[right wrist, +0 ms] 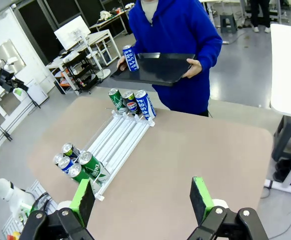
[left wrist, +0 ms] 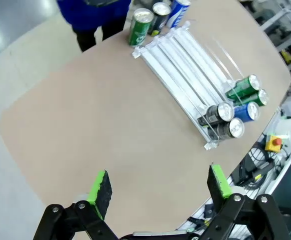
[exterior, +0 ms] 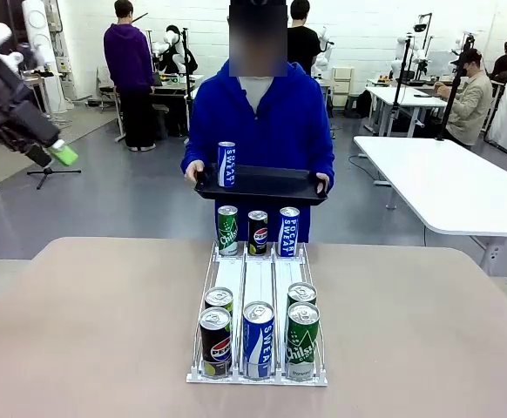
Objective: Retrieve and hand over the desired beverage to the person.
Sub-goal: Pick up another can of the same type that the person held from the Automatic Can Dispenser.
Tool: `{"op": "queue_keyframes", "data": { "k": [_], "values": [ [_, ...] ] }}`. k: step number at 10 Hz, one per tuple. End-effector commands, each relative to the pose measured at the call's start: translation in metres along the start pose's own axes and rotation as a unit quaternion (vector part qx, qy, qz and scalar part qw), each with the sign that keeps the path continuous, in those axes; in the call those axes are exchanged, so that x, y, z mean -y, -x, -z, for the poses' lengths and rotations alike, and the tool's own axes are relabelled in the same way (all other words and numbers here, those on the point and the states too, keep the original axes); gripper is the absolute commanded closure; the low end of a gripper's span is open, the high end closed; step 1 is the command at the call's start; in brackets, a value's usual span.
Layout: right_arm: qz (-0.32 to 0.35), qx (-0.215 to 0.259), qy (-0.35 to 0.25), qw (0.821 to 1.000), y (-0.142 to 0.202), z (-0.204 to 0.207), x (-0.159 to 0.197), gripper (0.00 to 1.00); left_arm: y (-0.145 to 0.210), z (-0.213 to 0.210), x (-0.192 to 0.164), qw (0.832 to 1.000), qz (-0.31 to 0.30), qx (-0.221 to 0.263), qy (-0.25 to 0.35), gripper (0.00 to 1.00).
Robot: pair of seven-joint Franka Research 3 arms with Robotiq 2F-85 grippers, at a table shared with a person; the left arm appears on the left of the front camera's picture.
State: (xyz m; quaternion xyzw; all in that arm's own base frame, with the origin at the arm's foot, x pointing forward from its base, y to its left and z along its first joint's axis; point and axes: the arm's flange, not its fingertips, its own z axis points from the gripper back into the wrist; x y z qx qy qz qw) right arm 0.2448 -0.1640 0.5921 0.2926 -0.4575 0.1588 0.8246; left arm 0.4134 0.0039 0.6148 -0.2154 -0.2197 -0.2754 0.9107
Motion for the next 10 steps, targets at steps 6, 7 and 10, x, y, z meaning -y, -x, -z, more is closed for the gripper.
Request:
{"op": "queue_keyframes", "data": {
  "k": [6,7,10],
  "values": [
    [-0.003,0.002,-0.007,1.000,0.000,0.002,0.000,0.00,0.038,-0.015,-0.007,0.993,0.000,0.058,0.105,0.00],
    [-0.003,0.002,-0.007,1.000,0.000,0.002,0.000,0.00,0.045,-0.014,-0.009,0.994,0.003,0.054,0.094,0.00],
    [-0.003,0.002,-0.007,1.000,0.000,0.002,0.000,0.00,0.045,-0.014,-0.009,0.994,0.003,0.054,0.094,0.00]
  ]
}}
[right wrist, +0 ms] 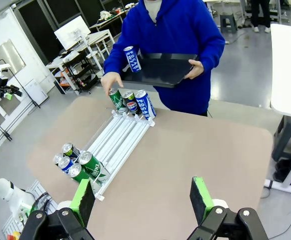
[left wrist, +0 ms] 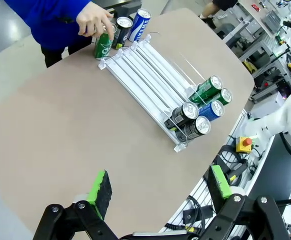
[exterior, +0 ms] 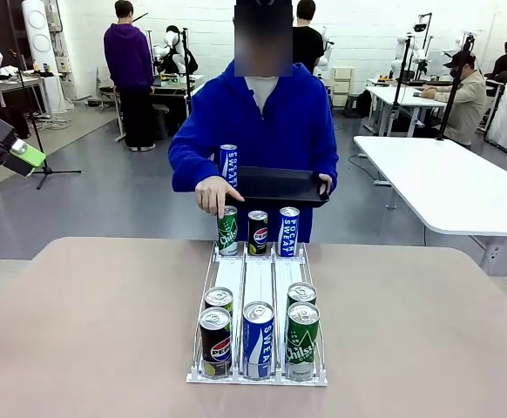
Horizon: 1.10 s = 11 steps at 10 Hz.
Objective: Retrieve and hand over the desired beverage to the person.
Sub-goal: Pick up another can of the same type that the person held from the Automatic Can Dispenser.
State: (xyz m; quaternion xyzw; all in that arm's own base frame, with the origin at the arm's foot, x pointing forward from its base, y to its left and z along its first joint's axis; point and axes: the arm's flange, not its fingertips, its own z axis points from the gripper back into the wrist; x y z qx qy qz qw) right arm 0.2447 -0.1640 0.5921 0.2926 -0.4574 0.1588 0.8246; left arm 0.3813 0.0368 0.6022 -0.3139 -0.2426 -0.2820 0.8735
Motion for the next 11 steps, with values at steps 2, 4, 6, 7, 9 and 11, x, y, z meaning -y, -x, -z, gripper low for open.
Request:
{"op": "queue_keyframes", "data": {
  "k": [2,4,6,7,9,11],
  "values": [
    [-0.003,0.002,-0.007,1.000,0.0000,0.0019,0.0004,0.00,0.0008,0.0012,-0.0002,1.000,0.004,-0.001,0.002,0.00],
    [-0.003,0.002,-0.007,1.000,0.0000,0.0019,0.0004,0.00,0.0008,0.0012,-0.0002,1.000,0.004,-0.001,0.002,0.00],
    [-0.003,0.002,-0.007,1.000,0.0000,0.0019,0.0004,0.00,0.0008,0.0012,-0.0002,1.000,0.004,-0.001,0.002,0.00],
    [-0.003,0.002,-0.007,1.000,0.0000,0.0019,0.0004,0.00,0.0008,0.0012,-0.0002,1.000,0.004,-0.001,0.002,0.00],
    [-0.003,0.002,-0.007,1.000,0.0000,0.0019,0.0004,0.00,0.0008,0.0012,-0.0002,1.000,0.004,-0.001,0.002,0.00],
    [-0.003,0.002,-0.007,1.000,0.0000,0.0019,0.0004,0.00,0.0008,0.0012,-0.0002,1.000,0.004,-0.001,0.002,0.00]
  ]
}}
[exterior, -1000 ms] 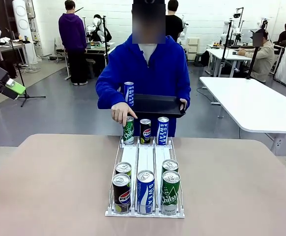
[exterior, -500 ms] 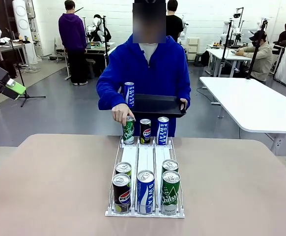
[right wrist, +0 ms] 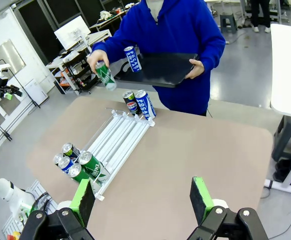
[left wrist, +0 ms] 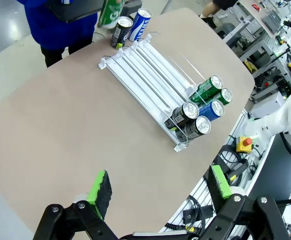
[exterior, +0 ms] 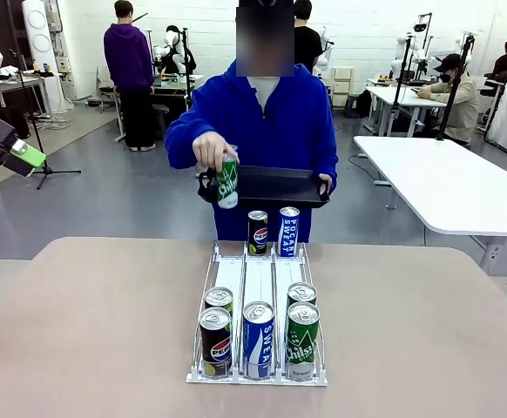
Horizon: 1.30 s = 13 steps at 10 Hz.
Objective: Retrieve and hand over the desired beverage to the person.
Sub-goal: Pick up another can of the same type that the person held from the Automatic Can Dispenser.
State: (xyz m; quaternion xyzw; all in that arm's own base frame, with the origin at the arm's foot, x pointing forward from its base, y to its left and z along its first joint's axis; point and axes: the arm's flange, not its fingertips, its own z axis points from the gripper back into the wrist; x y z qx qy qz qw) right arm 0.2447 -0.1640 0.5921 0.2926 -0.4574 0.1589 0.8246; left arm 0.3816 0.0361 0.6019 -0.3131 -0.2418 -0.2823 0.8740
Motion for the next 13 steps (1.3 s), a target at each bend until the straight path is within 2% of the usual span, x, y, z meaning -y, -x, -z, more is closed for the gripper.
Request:
{"op": "queue_keyframes", "data": {
  "k": [1,13],
  "values": [
    [-0.003,0.002,-0.007,1.000,0.0000,0.0019,0.0004,0.00,0.0010,0.0004,-0.0004,1.000,0.004,0.000,0.002,0.00],
    [-0.003,0.002,-0.007,1.000,0.0000,0.0019,0.0004,0.00,0.0010,0.0004,-0.0004,1.000,0.004,0.000,0.002,0.00]
  ]
}}
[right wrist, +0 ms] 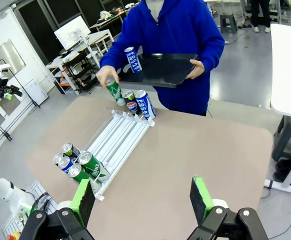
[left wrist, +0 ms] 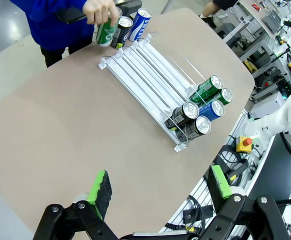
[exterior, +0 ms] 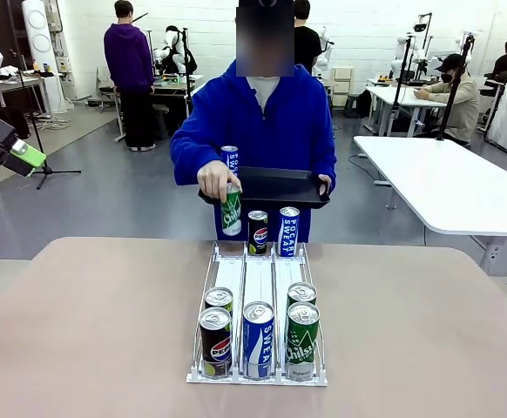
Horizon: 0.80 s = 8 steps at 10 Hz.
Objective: Retrieve and hand over the desired beverage to the person.
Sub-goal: Pick up another can of the same type that the person held from the Automatic Can Dispenser.
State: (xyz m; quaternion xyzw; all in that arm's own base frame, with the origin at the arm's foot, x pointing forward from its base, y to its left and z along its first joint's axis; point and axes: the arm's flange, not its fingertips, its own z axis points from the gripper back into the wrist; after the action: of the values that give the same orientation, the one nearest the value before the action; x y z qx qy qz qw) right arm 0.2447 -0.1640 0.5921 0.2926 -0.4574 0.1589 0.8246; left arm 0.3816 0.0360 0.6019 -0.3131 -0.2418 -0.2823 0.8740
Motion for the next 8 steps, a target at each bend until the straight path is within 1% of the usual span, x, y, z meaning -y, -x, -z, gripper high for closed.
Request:
{"op": "queue_keyframes", "data": {
  "k": [1,8],
  "values": [
    [-0.003,0.002,-0.007,1.000,0.0000,0.0019,0.0004,0.00,0.0011,0.0003,-0.0004,1.000,0.004,0.000,0.002,0.00],
    [-0.003,0.002,-0.007,1.000,0.0000,0.0019,0.0004,0.00,0.0011,0.0003,-0.0004,1.000,0.004,0.000,0.002,0.00]
  ]
}}
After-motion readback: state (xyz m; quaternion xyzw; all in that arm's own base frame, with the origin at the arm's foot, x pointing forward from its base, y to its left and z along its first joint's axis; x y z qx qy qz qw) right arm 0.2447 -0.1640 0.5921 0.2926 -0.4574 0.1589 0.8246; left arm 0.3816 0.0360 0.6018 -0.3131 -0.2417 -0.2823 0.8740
